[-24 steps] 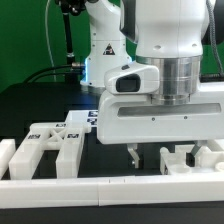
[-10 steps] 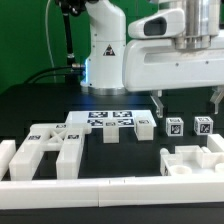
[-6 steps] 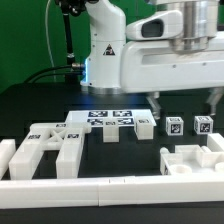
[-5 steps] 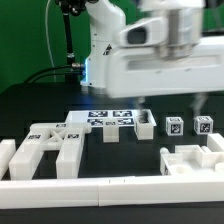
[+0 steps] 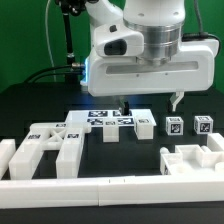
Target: Assemble chair
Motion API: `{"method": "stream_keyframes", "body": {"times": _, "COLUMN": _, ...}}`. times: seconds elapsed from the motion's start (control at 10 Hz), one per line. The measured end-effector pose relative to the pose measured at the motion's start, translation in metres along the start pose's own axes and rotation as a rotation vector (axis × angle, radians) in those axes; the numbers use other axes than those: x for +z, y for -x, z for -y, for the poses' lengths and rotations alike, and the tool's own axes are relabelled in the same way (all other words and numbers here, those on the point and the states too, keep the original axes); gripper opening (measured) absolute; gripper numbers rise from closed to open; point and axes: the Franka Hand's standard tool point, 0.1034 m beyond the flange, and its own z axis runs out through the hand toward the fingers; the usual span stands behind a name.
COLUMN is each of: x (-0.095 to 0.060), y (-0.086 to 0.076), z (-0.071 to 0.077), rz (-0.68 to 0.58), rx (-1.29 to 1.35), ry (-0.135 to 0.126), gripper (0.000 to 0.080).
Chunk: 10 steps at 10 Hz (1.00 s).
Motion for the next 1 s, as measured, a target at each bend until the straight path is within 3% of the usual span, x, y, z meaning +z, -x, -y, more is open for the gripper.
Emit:
{"method": "stream_keyframes", "body": {"times": 0.3, "x": 0.023, "y": 0.005, "z": 0.001, "rz": 0.221, "rx": 0.007, "ry": -0.011, "gripper": 0.0649}}
{"method": "stream_keyframes", "body": {"times": 0.5, "x": 0.028, "y": 0.006, "z": 0.008, "rz": 0.257, "rx": 0.000, "ry": -0.006, "gripper": 0.0649}}
{"method": "stream_keyframes", "body": {"times": 0.8, "x": 0.034, "y": 0.012, "z": 0.006, "rz": 0.318, "rx": 0.011, "ry": -0.008, "gripper": 0.0649}}
{"method": "stream_keyframes", "body": {"times": 1.0, "x": 0.060, "y": 0.026, "z": 0.005, "rz": 0.414, "rx": 0.035, "ry": -0.002, "gripper": 0.0649}}
